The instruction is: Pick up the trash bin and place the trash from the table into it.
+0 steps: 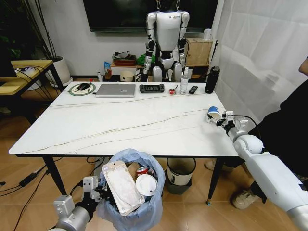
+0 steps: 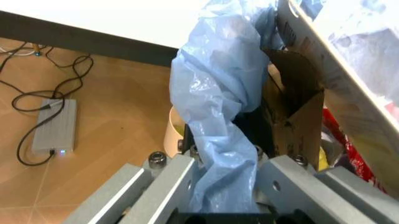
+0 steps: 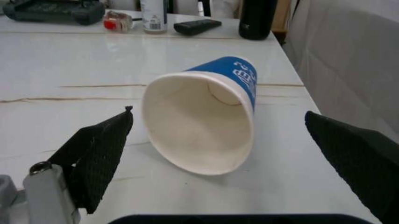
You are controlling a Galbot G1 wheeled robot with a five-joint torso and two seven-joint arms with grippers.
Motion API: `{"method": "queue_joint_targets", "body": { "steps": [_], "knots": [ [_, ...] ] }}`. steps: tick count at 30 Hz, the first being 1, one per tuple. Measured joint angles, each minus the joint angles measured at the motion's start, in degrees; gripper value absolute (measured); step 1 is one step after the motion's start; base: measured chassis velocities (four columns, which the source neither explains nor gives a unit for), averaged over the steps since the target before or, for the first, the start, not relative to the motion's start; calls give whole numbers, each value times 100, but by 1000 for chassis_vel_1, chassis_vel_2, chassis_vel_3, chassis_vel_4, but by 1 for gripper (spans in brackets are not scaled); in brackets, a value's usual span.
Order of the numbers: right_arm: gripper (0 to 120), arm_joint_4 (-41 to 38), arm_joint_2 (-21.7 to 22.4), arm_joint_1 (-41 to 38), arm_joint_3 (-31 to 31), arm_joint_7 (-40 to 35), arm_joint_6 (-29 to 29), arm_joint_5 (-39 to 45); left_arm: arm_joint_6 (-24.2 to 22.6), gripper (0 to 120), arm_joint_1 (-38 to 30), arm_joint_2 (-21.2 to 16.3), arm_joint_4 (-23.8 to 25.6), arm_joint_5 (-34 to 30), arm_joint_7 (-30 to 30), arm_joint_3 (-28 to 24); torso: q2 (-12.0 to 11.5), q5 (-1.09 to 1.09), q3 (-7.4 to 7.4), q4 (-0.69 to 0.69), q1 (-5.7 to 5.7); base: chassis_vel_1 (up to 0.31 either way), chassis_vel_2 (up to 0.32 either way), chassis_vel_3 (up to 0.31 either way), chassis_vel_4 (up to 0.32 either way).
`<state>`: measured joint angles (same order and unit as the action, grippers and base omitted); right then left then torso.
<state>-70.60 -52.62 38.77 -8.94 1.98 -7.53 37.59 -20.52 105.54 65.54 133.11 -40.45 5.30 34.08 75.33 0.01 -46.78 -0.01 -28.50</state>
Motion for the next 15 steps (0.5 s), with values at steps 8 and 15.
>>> {"method": "queue_joint_targets", "body": {
  "steps": [8,15],
  "knots": [
    [86,483,-24,-158,-12,96,25,-61,-2,0,96,191,64,131,-1,-2,0,-2,0,0,1,0,0,0,0],
    [61,761,-71,-329,100,189,84,-37,3,0,164,322,127,202,-6,16,0,-1,0,-1,1,0,0,0,0]
  ]
}}
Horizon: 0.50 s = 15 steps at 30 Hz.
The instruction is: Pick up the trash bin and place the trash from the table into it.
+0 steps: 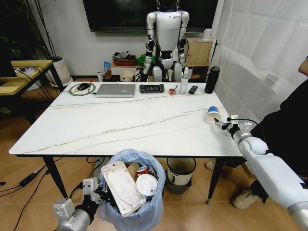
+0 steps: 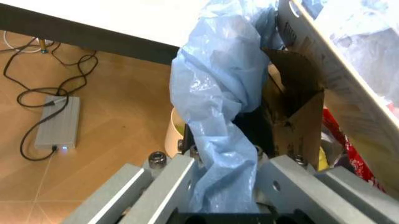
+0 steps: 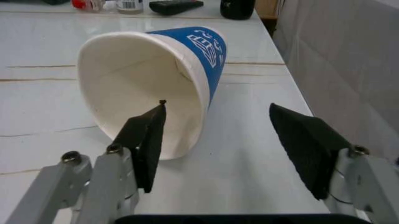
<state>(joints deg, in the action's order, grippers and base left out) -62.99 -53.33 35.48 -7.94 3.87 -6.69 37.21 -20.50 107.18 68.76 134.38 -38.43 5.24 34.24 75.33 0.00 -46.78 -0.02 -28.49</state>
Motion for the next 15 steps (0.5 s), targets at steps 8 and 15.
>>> {"method": "queue_joint_targets", "body": {
  "steps": [8,15],
  "knots": [
    [31,85,-14,-75,55,3,13,51,8,0,27,65,4,28,-7,8,0,0,0,0,0,0,0,0,0],
    [6,119,-18,-88,66,5,20,60,8,0,19,38,4,31,-11,8,0,-1,0,1,0,0,0,0,0]
  ]
}}
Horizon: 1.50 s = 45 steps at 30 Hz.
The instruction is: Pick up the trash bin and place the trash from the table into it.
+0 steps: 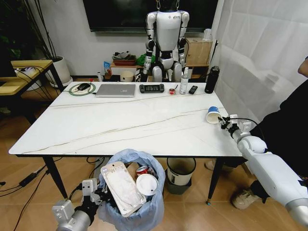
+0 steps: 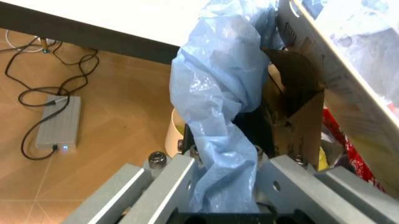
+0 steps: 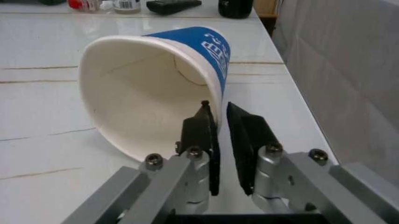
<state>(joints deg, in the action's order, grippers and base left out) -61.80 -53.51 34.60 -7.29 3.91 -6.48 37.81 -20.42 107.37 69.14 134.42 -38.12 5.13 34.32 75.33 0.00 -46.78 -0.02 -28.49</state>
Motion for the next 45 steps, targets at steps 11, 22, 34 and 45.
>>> {"method": "queue_joint_targets", "body": {
  "steps": [11,22,34,45],
  "knots": [
    [0,-540,52,117,29,-8,2,429,5,0,-17,-1,-74,-7,-4,-39,0,0,0,-1,0,0,0,0,0],
    [0,-3399,797,1649,-372,603,367,1734,6,0,-6,55,-70,-21,-5,-6,0,2,0,3,0,0,0,0,0],
    [0,-5848,1101,2713,524,771,569,1928,-17,0,99,336,-17,20,-5,124,0,1,1,-1,1,0,0,0,0],
    [0,-6004,1173,2755,1751,941,882,1336,-26,0,120,563,6,88,-6,187,0,0,0,0,0,0,0,0,0]
  ]
}}
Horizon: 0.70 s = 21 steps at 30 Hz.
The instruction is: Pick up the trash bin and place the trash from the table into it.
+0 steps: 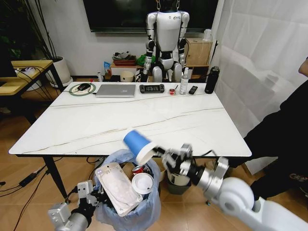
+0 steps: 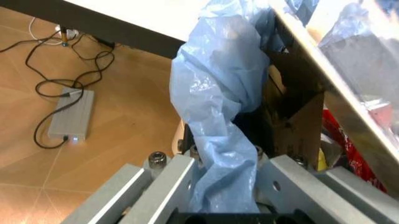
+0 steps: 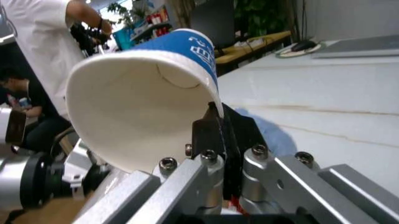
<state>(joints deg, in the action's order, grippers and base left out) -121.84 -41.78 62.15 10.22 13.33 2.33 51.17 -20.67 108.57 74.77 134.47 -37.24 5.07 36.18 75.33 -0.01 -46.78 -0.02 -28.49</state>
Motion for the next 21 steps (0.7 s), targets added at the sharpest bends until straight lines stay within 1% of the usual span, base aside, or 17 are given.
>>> {"method": "queue_joint_targets", "body": {
  "steps": [3,9,11,12,17,18,21],
  "knots": [
    [0,129,-46,-12,132,19,34,-189,-1,0,-1,62,5,32,0,-10,0,1,0,0,0,0,0,0,0],
    [0,189,-58,6,111,23,34,-304,-1,0,0,133,10,63,0,-47,-1,1,0,0,-1,0,0,0,0],
    [10,214,-44,35,95,24,34,-362,-1,0,-2,147,10,70,2,-62,-1,1,0,0,-1,0,0,0,0],
    [10,214,-44,35,95,24,34,-362,-1,0,-2,147,10,70,2,-62,-1,1,0,0,-1,0,0,0,0],
    [32,248,4,108,21,41,33,-458,-13,0,-20,143,10,74,12,-56,-1,1,-1,0,-1,0,0,0,0],
    [32,248,4,108,21,41,33,-458,-13,0,-20,143,10,74,12,-56,-1,1,-1,0,-1,0,0,0,0],
    [45,253,52,180,-76,51,36,-495,-17,0,-32,125,11,66,13,-49,-1,2,-1,-1,-1,0,0,0,0]
  ]
}}
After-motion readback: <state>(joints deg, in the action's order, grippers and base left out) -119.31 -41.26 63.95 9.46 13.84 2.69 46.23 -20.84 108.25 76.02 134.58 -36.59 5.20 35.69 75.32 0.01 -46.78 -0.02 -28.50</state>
